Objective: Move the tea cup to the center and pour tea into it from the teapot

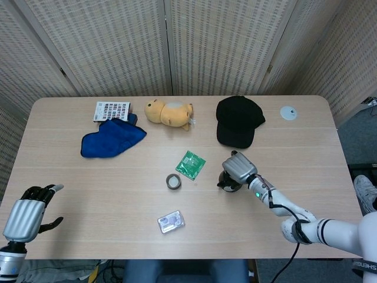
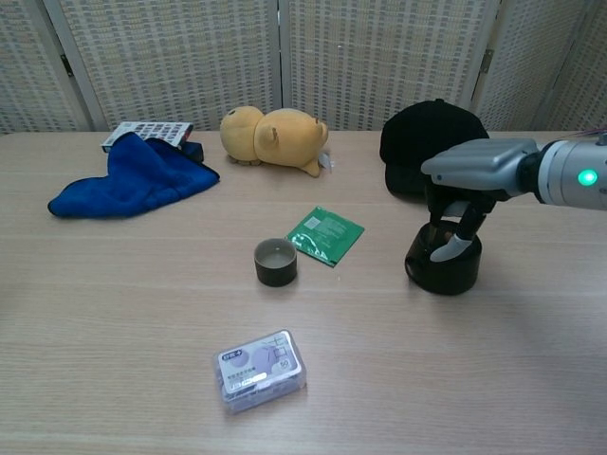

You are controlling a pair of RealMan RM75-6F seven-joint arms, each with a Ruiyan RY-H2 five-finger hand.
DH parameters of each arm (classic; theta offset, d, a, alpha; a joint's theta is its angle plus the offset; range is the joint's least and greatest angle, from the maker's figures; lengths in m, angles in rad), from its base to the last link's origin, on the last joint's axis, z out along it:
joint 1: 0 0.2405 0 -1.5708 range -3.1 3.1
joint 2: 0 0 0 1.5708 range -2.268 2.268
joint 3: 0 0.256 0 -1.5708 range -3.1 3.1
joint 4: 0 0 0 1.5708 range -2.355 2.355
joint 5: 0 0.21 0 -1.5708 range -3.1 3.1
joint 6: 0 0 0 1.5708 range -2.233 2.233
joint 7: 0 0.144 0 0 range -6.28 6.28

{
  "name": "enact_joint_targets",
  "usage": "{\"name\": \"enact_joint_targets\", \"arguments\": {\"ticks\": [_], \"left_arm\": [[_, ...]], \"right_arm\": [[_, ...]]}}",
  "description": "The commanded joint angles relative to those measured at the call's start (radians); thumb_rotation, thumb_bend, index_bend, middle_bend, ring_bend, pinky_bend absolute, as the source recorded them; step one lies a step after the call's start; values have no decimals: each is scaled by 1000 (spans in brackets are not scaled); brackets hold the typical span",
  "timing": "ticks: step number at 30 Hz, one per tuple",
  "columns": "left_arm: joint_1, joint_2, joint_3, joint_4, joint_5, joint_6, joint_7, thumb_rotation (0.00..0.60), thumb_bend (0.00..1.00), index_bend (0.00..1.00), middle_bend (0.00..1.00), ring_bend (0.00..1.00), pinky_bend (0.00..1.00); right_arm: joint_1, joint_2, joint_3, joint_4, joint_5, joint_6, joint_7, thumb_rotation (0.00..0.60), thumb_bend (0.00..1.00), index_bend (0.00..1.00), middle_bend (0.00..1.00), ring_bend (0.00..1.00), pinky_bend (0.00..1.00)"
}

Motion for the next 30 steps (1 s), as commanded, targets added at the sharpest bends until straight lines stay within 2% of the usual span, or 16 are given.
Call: {"name": "enact_joint_targets", "arguments": {"ticks": [1,6,10,17,26,30], "left_arm": [[-13,-1,-12,-45,-21,-17,23,600,149,227,262,318,214],[-8,-1,-8,-50,-30,-19,28,600,150,227,262,318,214],[-7,1,-7,-55,-34,-21,31,600,150,227,262,318,214],[-7,4,-8,-59,-38,-22,32,600,150,227,262,318,214],[-6,8,-7,-63,-38,-18,33,600,149,227,262,318,214],[-5,10,-8,-64,-38,-15,32,600,150,227,262,318,214]], "right_arm": [[1,-10,-5,5,13,3,-29,409,0,1000,925,820,217],[3,-14,-6,-2,45,3,-68,409,0,973,859,785,193],[3,-11,-2,-13,70,7,-88,410,0,859,760,701,184],[1,5,5,-40,88,7,-82,411,0,576,524,471,178],[-9,26,17,-70,86,28,-60,410,0,320,335,268,171],[-19,36,27,-85,73,53,-43,409,0,244,264,207,152]]}}
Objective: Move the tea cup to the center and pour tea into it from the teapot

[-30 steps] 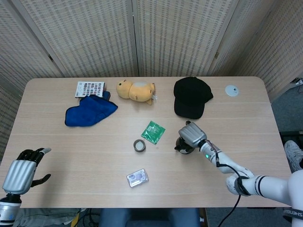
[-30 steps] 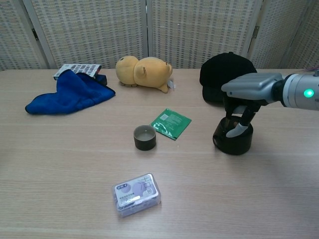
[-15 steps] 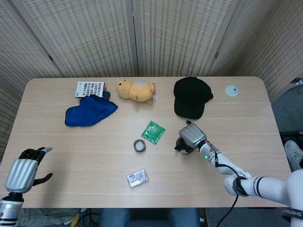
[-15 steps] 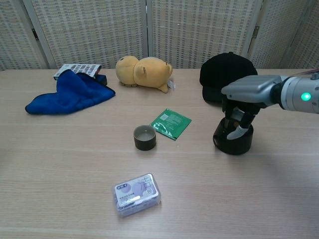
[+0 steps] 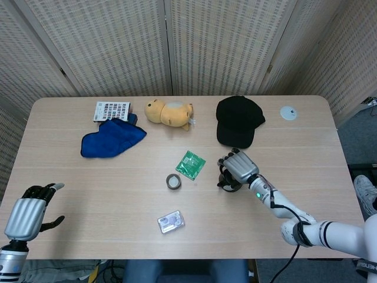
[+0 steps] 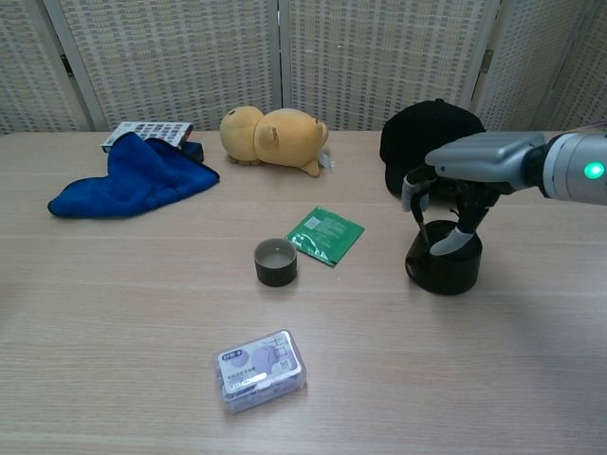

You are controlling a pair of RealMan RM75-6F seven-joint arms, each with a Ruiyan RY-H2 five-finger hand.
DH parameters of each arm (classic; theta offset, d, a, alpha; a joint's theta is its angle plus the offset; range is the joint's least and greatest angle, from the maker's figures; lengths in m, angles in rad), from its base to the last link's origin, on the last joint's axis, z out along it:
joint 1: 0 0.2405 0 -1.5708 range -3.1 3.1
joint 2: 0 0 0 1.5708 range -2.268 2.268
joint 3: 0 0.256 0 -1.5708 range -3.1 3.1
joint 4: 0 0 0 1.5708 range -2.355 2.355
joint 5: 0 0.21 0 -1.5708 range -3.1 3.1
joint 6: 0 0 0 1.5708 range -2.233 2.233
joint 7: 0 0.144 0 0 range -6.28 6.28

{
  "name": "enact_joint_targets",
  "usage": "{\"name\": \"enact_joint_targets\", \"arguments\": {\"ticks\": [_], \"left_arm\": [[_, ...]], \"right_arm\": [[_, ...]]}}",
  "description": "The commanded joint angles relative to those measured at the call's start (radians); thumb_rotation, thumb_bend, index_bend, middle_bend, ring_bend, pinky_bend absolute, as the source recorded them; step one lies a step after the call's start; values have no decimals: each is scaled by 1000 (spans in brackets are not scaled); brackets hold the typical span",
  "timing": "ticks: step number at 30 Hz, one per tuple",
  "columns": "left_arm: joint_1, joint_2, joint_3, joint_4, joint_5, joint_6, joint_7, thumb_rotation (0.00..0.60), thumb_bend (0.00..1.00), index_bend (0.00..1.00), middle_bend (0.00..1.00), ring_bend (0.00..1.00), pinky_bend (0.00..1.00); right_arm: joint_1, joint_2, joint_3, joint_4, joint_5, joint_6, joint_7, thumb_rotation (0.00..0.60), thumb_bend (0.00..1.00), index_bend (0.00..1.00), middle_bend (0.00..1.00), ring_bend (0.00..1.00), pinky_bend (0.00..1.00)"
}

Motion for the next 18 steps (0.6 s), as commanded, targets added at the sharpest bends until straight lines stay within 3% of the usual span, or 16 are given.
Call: {"name": "enact_joint_targets", "arguments": {"ticks": [1,8,10,12,18], "left_arm": [[0,1,0,0,0,1,0,600,150,227,262,318,214],[-7,-1,-7,7,2,-1,-9,600,149,227,262,318,214],[-10,-4,-8,11,4,-3,-10,600,149,227,262,318,214],[-13,-7,-10,13,4,-6,-10,600,150,227,262,318,214],[-20,-17,-19,18,-3,-7,-13,600,149,227,262,318,214]], "right_arm": [[-11,10,9,-14,-13,23,17,410,0,235,252,195,144],[-70,44,20,-51,-40,139,27,428,0,210,220,150,107],[-98,57,22,-69,-52,194,25,541,0,210,220,150,106],[-133,68,21,-85,-62,252,28,600,0,210,220,150,106],[-231,121,9,-145,-101,386,56,600,0,210,220,140,107]]}}
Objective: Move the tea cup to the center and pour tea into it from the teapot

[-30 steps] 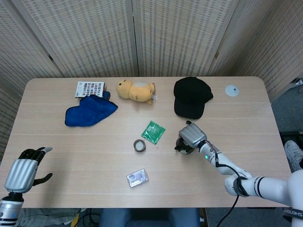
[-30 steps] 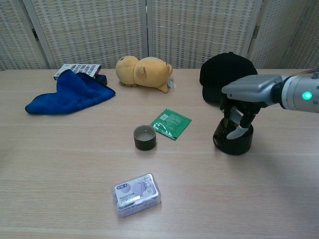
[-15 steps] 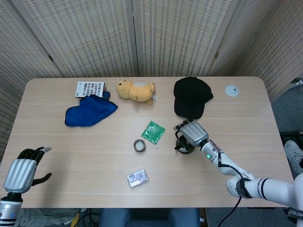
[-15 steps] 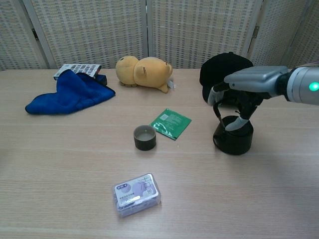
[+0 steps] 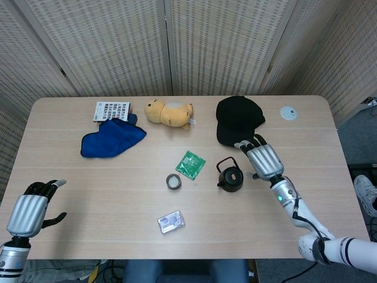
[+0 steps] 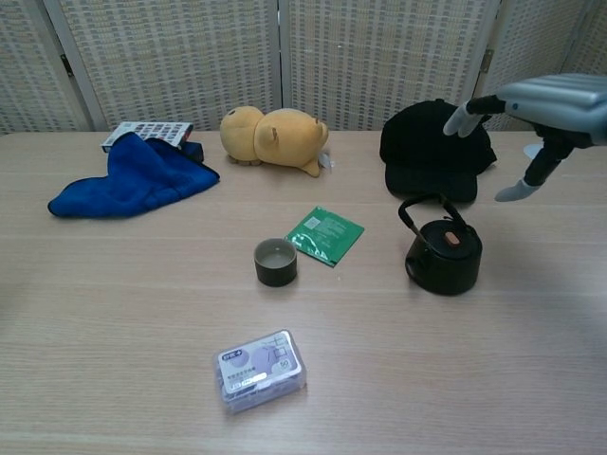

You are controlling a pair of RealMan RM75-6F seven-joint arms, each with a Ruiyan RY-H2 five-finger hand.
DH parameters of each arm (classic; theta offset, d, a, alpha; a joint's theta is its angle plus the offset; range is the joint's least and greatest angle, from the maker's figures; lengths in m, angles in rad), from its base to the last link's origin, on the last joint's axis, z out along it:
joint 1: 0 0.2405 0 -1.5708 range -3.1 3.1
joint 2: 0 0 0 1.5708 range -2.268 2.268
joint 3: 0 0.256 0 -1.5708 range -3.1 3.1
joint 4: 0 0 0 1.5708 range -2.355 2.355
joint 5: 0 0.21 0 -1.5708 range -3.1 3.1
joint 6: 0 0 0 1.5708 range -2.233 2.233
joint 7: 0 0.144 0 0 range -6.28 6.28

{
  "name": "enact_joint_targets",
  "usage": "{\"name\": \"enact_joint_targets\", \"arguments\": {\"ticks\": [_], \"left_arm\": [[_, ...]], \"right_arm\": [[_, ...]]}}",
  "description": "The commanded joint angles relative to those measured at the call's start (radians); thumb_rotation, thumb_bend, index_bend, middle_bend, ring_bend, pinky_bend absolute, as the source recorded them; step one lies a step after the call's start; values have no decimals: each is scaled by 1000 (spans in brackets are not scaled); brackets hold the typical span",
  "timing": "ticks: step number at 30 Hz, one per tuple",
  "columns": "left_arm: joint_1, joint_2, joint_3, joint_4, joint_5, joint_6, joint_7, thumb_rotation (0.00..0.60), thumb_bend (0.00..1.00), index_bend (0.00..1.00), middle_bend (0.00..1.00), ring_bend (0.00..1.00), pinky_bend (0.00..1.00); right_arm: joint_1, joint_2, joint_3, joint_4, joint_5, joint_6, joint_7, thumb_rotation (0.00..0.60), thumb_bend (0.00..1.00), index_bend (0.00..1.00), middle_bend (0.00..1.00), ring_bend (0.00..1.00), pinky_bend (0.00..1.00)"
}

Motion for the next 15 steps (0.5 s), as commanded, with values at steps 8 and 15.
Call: {"name": "enact_joint_targets", "arguments": {"ticks": [8,15], "left_arm": [[-3,-17,-16,8,-27,2,-3,600,149,227,262,318,214],[1,-22,-17,0,-39,7,16,600,150,227,262,318,214]], "right_arm": [[-192,96,-53,-77,-133,223,98,600,0,184,187,107,107],[-338,131,-114,-93,-224,368,160,600,0,162,171,100,106]]}}
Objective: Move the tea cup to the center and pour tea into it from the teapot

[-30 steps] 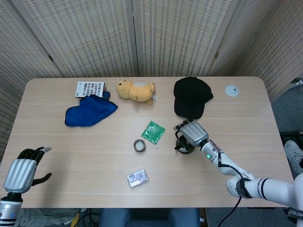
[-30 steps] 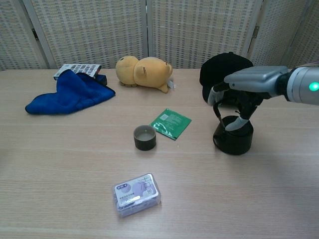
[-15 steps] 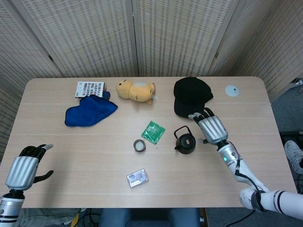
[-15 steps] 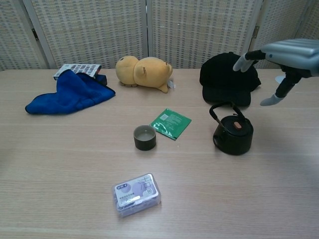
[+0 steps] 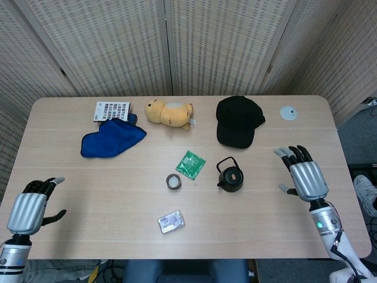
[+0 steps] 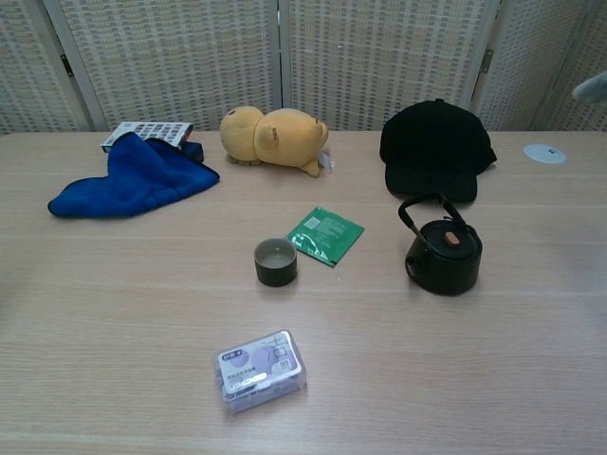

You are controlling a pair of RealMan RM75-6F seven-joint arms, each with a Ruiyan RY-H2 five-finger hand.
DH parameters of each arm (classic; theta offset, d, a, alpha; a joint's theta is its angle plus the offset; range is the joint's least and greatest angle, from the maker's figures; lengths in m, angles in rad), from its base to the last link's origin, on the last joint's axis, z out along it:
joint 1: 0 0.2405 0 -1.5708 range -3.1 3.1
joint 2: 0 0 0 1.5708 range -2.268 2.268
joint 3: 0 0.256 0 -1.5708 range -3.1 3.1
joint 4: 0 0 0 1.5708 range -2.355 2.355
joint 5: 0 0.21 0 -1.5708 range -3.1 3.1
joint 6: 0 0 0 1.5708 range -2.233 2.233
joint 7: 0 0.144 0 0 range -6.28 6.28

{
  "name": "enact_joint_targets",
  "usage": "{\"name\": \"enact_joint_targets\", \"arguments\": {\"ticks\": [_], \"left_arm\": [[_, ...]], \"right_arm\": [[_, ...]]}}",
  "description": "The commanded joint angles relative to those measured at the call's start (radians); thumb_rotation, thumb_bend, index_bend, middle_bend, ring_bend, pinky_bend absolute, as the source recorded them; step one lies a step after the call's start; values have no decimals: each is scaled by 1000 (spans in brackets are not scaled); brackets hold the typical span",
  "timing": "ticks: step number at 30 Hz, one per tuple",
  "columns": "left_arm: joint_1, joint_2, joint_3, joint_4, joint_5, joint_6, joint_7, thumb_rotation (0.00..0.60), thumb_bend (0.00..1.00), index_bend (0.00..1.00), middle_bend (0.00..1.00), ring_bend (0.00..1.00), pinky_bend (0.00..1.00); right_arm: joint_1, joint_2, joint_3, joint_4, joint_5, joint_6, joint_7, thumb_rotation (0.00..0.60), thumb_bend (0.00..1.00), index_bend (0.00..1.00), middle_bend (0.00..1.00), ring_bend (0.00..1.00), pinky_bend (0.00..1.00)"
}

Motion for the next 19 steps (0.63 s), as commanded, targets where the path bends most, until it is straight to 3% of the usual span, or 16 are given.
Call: {"name": "enact_joint_targets", "arguments": {"ticks": [1,7,19], "left_arm": [[4,0,1,-8,-5,3,11,600,150,227,262,318,214],[2,-6,0,-18,-7,3,27,600,149,227,262,318,211],[1,-17,-1,-14,-2,12,38,600,149,227,262,318,201]], "right_arm": [[-79,13,-36,-7,-56,76,36,600,0,162,171,100,106],[-145,-9,-44,-5,-104,138,42,600,0,162,171,100,106],[-193,-20,-52,-39,-159,119,33,600,0,162,171,99,106]]}}
